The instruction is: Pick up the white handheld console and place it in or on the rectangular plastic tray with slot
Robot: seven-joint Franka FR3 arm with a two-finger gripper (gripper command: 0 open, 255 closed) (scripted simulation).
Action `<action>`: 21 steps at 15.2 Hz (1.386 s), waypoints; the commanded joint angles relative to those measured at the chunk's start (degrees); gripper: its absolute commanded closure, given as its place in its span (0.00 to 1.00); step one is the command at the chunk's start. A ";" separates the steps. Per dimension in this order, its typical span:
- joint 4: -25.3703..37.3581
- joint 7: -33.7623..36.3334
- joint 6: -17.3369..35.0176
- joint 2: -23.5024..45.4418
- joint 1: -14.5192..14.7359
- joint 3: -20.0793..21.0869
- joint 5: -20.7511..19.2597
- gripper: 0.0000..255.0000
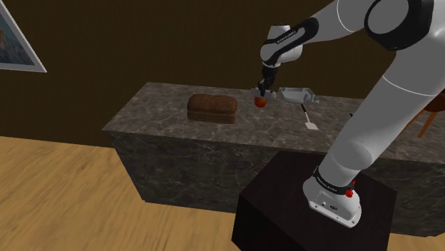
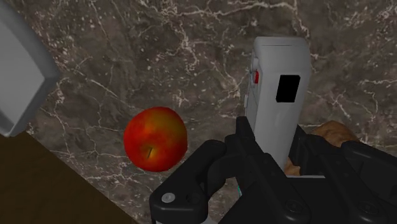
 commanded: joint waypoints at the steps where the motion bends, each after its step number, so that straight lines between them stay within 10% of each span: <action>1: 0.47 0.17 -0.89 -0.44 0.00 0.05 -0.21 1.00; 21: 26.04 -34.07 -8.41 21.32 -17.14 -10.15 14.98 1.00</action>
